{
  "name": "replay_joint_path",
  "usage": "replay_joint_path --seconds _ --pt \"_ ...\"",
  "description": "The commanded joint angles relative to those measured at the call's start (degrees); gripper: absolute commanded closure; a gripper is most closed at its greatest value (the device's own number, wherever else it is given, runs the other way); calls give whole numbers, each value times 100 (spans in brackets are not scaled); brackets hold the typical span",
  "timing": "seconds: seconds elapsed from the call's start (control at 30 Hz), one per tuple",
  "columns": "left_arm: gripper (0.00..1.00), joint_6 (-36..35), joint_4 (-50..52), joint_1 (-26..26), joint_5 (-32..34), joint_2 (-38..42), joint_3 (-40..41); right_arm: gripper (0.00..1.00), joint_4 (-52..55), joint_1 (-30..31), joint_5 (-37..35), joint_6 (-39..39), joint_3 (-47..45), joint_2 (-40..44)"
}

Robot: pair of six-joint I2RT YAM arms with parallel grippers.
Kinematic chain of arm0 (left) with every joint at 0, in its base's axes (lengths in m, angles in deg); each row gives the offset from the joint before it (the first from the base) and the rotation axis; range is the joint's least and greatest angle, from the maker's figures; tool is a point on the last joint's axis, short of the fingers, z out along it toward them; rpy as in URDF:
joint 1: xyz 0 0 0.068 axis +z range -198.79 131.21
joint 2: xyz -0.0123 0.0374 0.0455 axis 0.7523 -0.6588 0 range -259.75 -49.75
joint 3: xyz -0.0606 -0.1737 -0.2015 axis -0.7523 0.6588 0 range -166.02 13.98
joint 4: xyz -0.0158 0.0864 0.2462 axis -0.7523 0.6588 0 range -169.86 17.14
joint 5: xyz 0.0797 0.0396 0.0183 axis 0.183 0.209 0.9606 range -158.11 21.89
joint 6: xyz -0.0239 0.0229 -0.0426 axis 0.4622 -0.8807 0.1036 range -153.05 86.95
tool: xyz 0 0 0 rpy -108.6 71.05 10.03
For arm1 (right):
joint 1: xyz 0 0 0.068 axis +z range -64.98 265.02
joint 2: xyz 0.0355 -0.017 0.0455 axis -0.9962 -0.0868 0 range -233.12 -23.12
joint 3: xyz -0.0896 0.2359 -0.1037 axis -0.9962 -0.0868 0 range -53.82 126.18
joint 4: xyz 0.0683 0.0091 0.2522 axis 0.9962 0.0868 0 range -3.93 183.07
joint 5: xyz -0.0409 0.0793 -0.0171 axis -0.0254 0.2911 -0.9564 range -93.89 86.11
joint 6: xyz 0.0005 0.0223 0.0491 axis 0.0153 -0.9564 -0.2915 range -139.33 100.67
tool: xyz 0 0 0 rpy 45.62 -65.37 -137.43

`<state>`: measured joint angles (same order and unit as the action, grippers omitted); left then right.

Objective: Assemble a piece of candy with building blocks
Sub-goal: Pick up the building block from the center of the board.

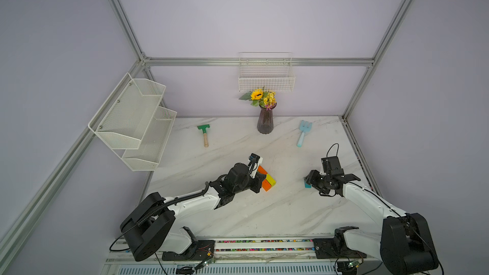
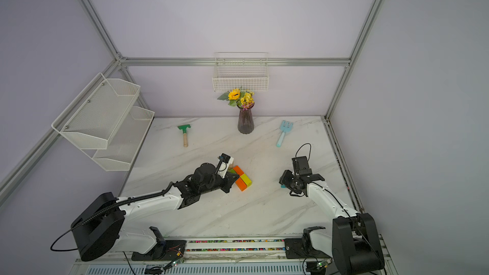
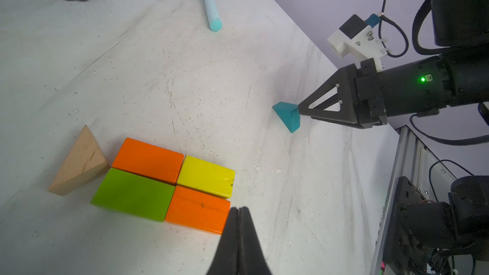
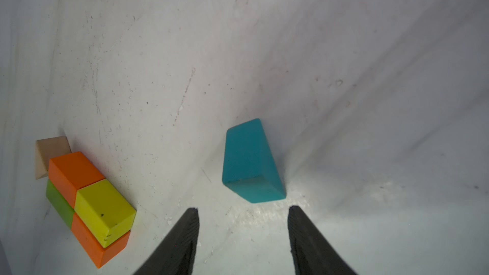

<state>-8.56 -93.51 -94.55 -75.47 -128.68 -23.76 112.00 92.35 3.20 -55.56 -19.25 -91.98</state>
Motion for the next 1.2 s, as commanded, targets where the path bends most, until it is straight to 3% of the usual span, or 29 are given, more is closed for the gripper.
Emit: replay_joint_path --seconds 0.0,0.7,1.17 --pt "100 31 -208 25 -110 20 -142 43 297 -24 -622 188 172 174" --pt "100 152 -260 20 -261 -148 -247 43 -396 -4 -153 562 206 -591" --pt "100 170 -290 22 -282 -353 -227 44 -243 481 -743 722 556 -1033"
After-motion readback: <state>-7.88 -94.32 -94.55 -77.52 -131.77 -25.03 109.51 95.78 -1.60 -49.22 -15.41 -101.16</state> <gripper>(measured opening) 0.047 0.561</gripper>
